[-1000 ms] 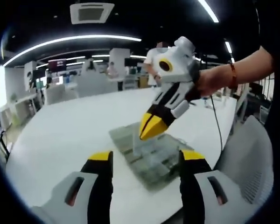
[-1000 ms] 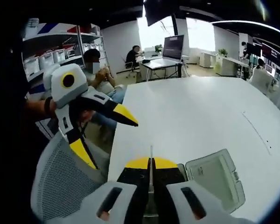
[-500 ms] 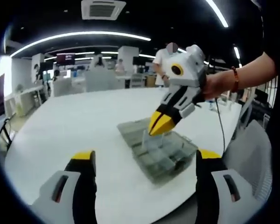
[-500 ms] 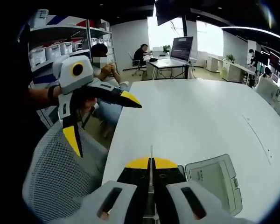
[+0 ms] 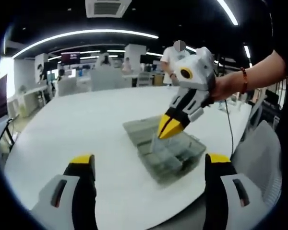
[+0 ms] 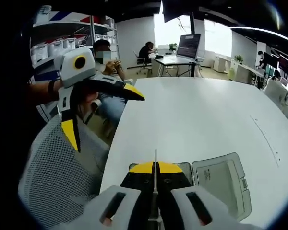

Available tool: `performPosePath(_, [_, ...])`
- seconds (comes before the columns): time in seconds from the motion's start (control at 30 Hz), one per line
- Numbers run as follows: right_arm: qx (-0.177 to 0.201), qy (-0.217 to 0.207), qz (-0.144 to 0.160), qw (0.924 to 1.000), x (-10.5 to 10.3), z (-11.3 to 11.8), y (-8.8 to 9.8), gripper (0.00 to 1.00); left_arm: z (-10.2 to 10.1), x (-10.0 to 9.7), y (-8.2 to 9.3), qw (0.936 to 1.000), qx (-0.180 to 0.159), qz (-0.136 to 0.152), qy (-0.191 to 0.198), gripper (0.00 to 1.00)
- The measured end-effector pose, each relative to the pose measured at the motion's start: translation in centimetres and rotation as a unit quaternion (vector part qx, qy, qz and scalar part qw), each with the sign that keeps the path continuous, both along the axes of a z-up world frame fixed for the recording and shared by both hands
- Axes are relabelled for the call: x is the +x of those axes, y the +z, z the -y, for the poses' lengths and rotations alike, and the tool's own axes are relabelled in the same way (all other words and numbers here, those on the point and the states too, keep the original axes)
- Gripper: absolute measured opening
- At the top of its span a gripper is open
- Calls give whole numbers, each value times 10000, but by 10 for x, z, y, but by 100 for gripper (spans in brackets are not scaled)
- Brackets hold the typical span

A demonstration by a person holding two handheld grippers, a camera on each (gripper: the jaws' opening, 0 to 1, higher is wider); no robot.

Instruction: Insert the divider into the dual guide fixture by aligning both edges with the guide slots and pushing it downward to the bottom, including one-sided entry, uneven engagement, binding, and posture correction.

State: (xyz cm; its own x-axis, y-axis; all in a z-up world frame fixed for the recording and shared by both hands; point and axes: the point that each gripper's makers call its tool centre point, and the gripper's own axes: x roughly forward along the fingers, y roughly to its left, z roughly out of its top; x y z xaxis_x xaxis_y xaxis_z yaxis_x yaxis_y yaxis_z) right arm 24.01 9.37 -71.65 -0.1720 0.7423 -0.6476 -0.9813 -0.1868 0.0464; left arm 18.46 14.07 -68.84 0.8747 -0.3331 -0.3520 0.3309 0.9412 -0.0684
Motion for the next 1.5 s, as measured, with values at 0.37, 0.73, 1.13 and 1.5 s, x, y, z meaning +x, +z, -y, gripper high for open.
performPosePath(0.37, [-50, 58, 19, 10000, 0, -1, -4, 0, 4, 0, 2, 10000, -30, -14, -60, 92])
performPosePath(0.73, [-60, 33, -10, 10000, 2, -3, -8, 0, 8, 0, 2, 10000, -61, -50, -53, 92])
performPosePath(1.13, [-186, 81, 45, 9998, 4, 0, -15, 0, 8, 0, 3, 9999, -129, -76, -11, 91])
performPosePath(1.5, [-431, 121, 170, 9989, 0, -2, -26, 0, 9, 1, 4, 9999, -138, -80, 10, 89])
